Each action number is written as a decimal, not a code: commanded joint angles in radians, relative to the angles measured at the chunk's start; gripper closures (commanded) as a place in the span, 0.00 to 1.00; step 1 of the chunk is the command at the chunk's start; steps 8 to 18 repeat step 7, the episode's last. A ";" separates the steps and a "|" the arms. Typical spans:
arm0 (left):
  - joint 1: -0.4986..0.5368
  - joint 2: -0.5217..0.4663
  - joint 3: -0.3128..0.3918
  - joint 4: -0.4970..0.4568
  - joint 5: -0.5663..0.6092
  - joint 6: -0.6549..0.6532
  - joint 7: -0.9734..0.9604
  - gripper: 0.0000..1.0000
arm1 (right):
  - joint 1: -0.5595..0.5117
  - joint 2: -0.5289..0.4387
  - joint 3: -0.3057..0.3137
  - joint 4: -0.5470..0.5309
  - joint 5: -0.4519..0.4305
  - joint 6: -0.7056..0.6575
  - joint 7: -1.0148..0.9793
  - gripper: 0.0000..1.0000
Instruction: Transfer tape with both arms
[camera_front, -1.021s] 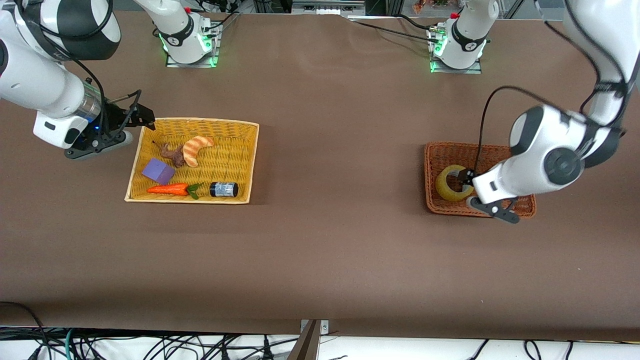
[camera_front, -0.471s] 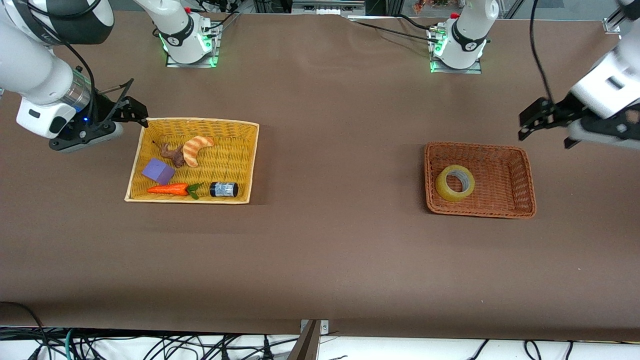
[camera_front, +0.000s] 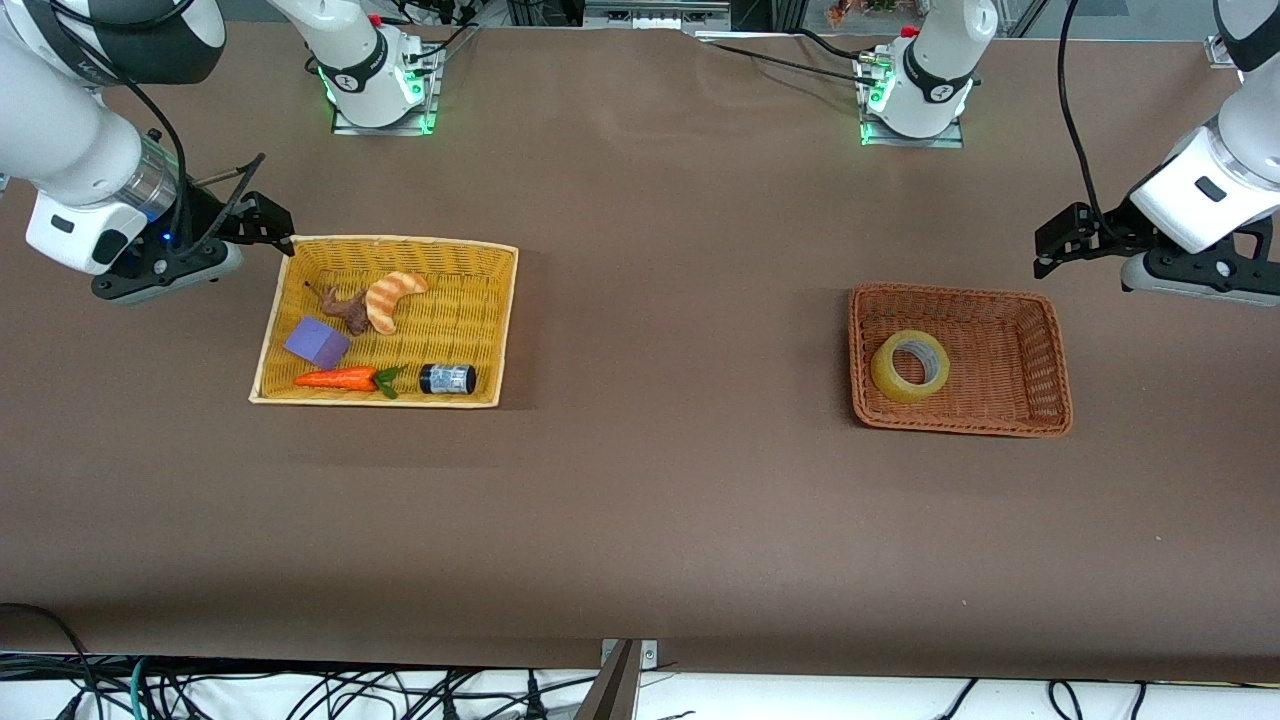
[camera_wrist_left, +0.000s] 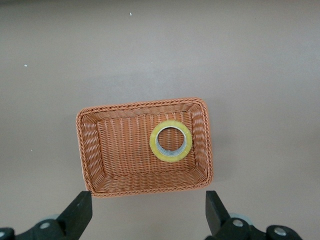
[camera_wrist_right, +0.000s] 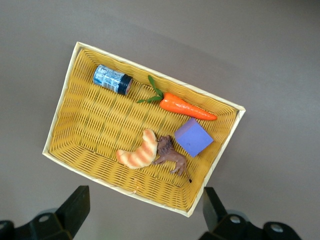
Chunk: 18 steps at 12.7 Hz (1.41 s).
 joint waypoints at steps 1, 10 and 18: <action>-0.008 -0.014 0.009 -0.003 0.023 -0.006 0.000 0.00 | -0.002 -0.012 0.007 0.005 -0.008 0.000 0.002 0.00; 0.000 -0.011 0.014 0.002 0.023 -0.013 0.003 0.00 | 0.000 -0.017 0.007 0.005 -0.009 0.000 -0.001 0.00; 0.000 -0.011 0.014 0.002 0.023 -0.013 0.003 0.00 | 0.000 -0.017 0.007 0.005 -0.009 0.000 -0.001 0.00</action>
